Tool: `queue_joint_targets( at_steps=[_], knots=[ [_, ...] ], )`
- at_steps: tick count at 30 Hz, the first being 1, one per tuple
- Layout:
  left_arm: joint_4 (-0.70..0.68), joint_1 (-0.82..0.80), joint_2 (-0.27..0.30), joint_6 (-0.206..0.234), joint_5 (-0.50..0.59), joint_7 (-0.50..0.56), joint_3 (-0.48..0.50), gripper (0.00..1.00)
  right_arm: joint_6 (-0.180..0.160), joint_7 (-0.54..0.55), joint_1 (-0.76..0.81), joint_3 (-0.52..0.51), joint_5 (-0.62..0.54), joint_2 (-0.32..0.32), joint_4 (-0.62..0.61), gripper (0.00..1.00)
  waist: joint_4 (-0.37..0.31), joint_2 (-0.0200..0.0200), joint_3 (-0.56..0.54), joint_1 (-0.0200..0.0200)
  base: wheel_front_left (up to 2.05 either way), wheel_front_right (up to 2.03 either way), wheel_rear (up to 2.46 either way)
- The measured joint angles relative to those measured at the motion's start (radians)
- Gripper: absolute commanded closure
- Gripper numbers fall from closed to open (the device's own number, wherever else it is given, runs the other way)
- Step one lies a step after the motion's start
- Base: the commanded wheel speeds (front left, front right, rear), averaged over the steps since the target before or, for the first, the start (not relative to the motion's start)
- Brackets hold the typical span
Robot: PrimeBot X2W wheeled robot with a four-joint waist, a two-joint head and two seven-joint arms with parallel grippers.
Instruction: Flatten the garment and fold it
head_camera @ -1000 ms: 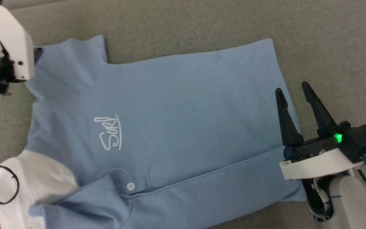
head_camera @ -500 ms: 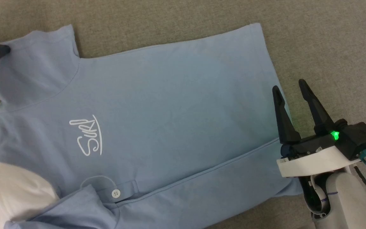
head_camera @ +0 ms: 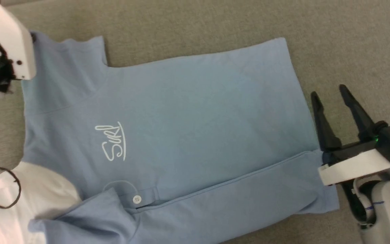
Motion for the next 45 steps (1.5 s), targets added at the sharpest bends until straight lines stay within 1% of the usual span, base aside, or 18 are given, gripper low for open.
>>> queue_joint_targets(
  at_steps=[3,5,9,11,14,17,19,21,26,29,33,36,42,43,44,45],
  knots=[
    [-0.024,0.014,-0.017,-0.016,0.005,-0.083,-0.018,1.0,0.0,0.085,0.0,-0.008,0.011,-0.061,-0.007,0.0,0.024,0.0,-0.03,0.0,0.0,0.0,0.0],
    [-0.062,0.038,-0.025,-0.025,0.012,-0.129,-0.042,1.0,0.0,0.158,-0.002,-0.004,0.016,-0.117,-0.011,0.0,0.043,0.0,-0.05,0.0,0.0,0.0,0.0],
    [-0.173,0.094,-0.049,-0.031,0.03,-0.228,-0.089,1.0,0.0,0.338,-0.038,0.016,0.093,-0.217,-0.01,0.0,0.09,0.0,-0.082,0.0,0.0,0.0,0.0],
    [-0.233,0.129,-0.06,-0.033,0.044,-0.263,-0.113,1.0,0.0,0.427,-0.072,0.04,0.12,-0.28,-0.007,0.0,0.116,0.0,-0.095,0.0,0.0,0.0,0.0],
    [-0.32,0.186,-0.072,-0.033,0.055,-0.289,-0.14,1.0,0.0,0.539,-0.135,0.072,0.183,-0.353,0.01,0.0,0.156,0.0,-0.11,0.0,0.0,0.0,0.0],
    [-0.407,0.231,-0.071,-0.026,0.066,-0.302,-0.155,1.0,0.0,0.635,-0.203,0.12,0.231,-0.421,0.039,0.0,0.197,0.0,-0.118,-0.0001,0.0,0.0,0.0],
    [-0.466,0.256,-0.067,-0.015,0.07,-0.303,-0.161,1.0,0.0,0.694,-0.251,0.15,0.283,-0.448,0.067,0.0,0.223,0.0,-0.118,0.0,0.0,0.0,0.0],
    [-0.518,0.278,-0.064,-0.004,0.074,-0.305,-0.163,1.0,0.0,0.741,-0.302,0.195,0.309,-0.477,0.099,0.0,0.248,0.0,-0.115,-0.0001,0.0,0.0,0.0],
    [-0.621,0.32,-0.057,0.028,0.093,-0.309,-0.178,1.0,0.0,0.788,-0.42,0.282,0.324,-0.536,0.224,0.0,0.3,0.0,-0.091,0.0,0.0,0.0,0.0],
    [-0.655,0.33,-0.065,0.03,0.103,-0.309,-0.197,1.0,0.0,0.796,-0.484,0.328,0.314,-0.56,0.296,0.0,0.326,0.0,-0.068,0.0001,0.0,0.0,0.0],
    [-0.678,0.33,-0.077,0.036,0.121,-0.311,-0.214,1.0,0.0,0.798,-0.545,0.401,0.312,-0.57,0.376,0.0,0.354,0.0,-0.037,0.0002,0.0,0.0,0.0],
    [-0.68,0.33,-0.087,0.037,0.123,-0.316,-0.226,1.0,0.0,0.795,-0.574,0.456,0.321,-0.577,0.41,0.0,0.373,0.0,-0.017,0.0002,0.0,0.0,0.0],
    [-0.671,0.33,-0.104,0.037,0.126,-0.32,-0.242,1.0,-0.001,0.776,-0.636,0.571,0.365,-0.625,0.433,0.0,0.399,0.0,0.009,0.0,0.0,0.0,0.0],
    [-0.668,0.33,-0.106,0.037,0.126,-0.321,-0.243,1.0,-0.002,0.771,-0.641,0.585,0.379,-0.631,0.437,0.6,0.401,0.0,0.011,0.0,0.0,0.0,0.0],
    [-0.664,0.33,-0.106,0.037,0.126,-0.324,-0.244,1.0,-0.002,0.764,-0.647,0.6,0.391,-0.636,0.439,1.0,0.402,0.0,0.012,0.0,0.0,0.0,0.0],
    [-0.661,0.33,-0.106,0.038,0.126,-0.328,-0.244,1.0,-0.002,0.755,-0.652,0.612,0.404,-0.639,0.442,1.0,0.402,0.0,0.011,0.0,0.0,0.0,0.0]
  ],
)
